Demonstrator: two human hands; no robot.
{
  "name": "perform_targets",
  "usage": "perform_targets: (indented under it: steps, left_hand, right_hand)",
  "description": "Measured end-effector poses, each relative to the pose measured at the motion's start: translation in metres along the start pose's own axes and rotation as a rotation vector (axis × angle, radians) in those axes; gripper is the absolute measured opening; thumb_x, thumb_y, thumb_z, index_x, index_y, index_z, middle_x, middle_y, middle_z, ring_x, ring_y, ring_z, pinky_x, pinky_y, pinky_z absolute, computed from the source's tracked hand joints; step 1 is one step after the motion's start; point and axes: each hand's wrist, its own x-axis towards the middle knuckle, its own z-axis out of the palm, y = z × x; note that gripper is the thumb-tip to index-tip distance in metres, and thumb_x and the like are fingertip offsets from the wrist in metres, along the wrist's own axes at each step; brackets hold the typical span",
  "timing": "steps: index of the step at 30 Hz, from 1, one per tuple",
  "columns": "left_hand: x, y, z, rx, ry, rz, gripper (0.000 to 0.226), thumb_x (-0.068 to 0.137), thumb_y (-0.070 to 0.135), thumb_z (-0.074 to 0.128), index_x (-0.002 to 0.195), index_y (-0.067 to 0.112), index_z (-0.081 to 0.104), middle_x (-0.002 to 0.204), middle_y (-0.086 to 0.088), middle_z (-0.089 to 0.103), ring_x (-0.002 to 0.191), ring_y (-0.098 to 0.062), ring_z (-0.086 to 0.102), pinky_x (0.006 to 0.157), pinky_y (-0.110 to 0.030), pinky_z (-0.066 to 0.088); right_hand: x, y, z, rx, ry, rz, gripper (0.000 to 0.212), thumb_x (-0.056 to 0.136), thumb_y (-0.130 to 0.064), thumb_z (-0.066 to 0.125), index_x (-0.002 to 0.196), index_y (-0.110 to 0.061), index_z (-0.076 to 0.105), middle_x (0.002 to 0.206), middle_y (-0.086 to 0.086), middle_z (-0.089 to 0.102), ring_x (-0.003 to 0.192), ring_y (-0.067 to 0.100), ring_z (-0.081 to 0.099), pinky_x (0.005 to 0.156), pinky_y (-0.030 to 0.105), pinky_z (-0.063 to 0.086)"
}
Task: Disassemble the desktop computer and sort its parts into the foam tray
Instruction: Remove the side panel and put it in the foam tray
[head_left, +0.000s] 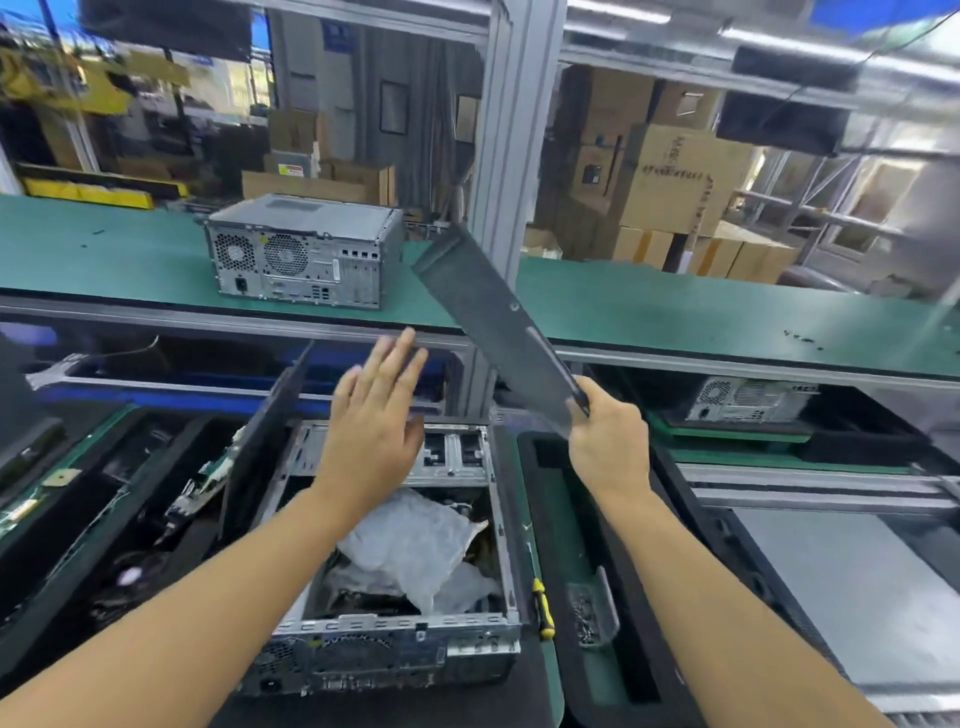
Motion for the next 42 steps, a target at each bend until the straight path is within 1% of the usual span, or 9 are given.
perform_targets:
  steps: [3,7,12,22,30,33,36,39,42]
  left_hand:
    - [0.001,0.026,0.036,-0.327,-0.268,-0.153,0.046,0.098,0.017,0.057,0.142,0.010,0.050,0.157,-0.002,0.036,0.132,-0.026,0.049,0.108,-0.040,0.038]
    - [0.001,0.062,0.080,-0.630,-0.618,-0.405,0.040,0.103,0.028,0.047,0.142,0.020,0.049,0.141,0.000,0.055,0.122,-0.014,0.054,0.098,-0.027,0.042]
    - [0.003,0.099,0.140,-0.782,-0.849,-0.407,0.043,0.103,0.035,0.046,0.144,0.022,0.046,0.142,0.005,0.053,0.125,-0.011,0.052,0.109,-0.031,0.039]
    - [0.029,0.151,0.237,-0.881,-1.071,-0.301,0.044,0.101,0.039,0.047,0.143,0.024,0.048,0.144,0.007,0.052,0.130,-0.011,0.049,0.111,-0.033,0.037]
    - [0.047,0.202,0.287,-0.985,-1.204,-0.246,0.042,0.101,0.033,0.050,0.142,0.021,0.050,0.141,0.008,0.054,0.124,-0.009,0.053,0.097,-0.018,0.037]
    - [0.049,0.222,0.307,-0.995,-1.233,-0.247,0.038,0.102,0.028,0.051,0.138,0.019,0.054,0.137,0.007,0.057,0.116,-0.003,0.055,0.095,-0.015,0.037]
    - [0.051,0.238,0.334,-0.994,-1.237,-0.286,0.031,0.100,0.028,0.052,0.130,0.023,0.059,0.125,0.011,0.061,0.085,0.002,0.061,0.072,-0.010,0.045]
    - [0.055,0.253,0.364,-0.984,-1.225,-0.368,0.023,0.097,0.026,0.055,0.119,0.029,0.062,0.120,0.012,0.063,0.099,-0.007,0.064,0.090,-0.019,0.047]
    - [0.061,0.271,0.390,-0.961,-1.241,-0.460,0.017,0.095,0.022,0.056,0.108,0.031,0.062,0.114,0.007,0.067,0.089,-0.013,0.064,0.095,-0.037,0.050]
  right_hand:
    - [0.009,0.034,-0.013,0.052,0.027,0.093,0.021,0.095,-0.011,0.057,0.114,-0.015,0.065,0.080,0.009,0.069,0.066,0.031,0.054,0.059,0.035,0.043]
    - [0.017,0.067,-0.027,0.082,0.011,0.176,0.022,0.095,-0.012,0.056,0.116,-0.016,0.060,0.090,0.010,0.070,0.079,0.034,0.062,0.069,0.041,0.052]
    - [0.020,0.098,-0.036,-0.030,0.010,0.211,0.018,0.095,-0.012,0.057,0.110,-0.021,0.052,0.087,0.008,0.067,0.074,0.034,0.057,0.063,0.040,0.048]
    - [0.038,0.165,-0.060,-0.257,-0.037,0.454,0.023,0.093,-0.009,0.056,0.110,-0.023,0.047,0.085,0.006,0.062,0.075,0.032,0.056,0.065,0.040,0.049]
    - [0.066,0.213,-0.075,-0.551,0.044,0.503,0.042,0.093,-0.010,0.056,0.126,-0.032,0.044,0.084,-0.006,0.049,0.068,0.026,0.044,0.051,0.030,0.028]
    - [0.082,0.236,-0.076,-0.602,0.013,0.505,0.040,0.093,-0.012,0.055,0.124,-0.034,0.042,0.072,-0.006,0.046,0.064,0.028,0.044,0.049,0.030,0.025]
    - [0.095,0.268,-0.070,-0.644,-0.032,0.498,0.042,0.090,-0.010,0.056,0.122,-0.034,0.043,0.063,-0.012,0.035,0.052,0.017,0.039,0.046,0.027,0.021]
    - [0.107,0.301,-0.064,-0.660,-0.095,0.506,0.041,0.089,-0.009,0.055,0.121,-0.032,0.043,0.063,-0.011,0.036,0.051,0.015,0.038,0.045,0.026,0.023]
    - [0.125,0.329,-0.066,-0.656,-0.149,0.509,0.034,0.087,-0.009,0.055,0.110,-0.030,0.042,0.066,-0.006,0.043,0.052,0.018,0.038,0.046,0.027,0.023]
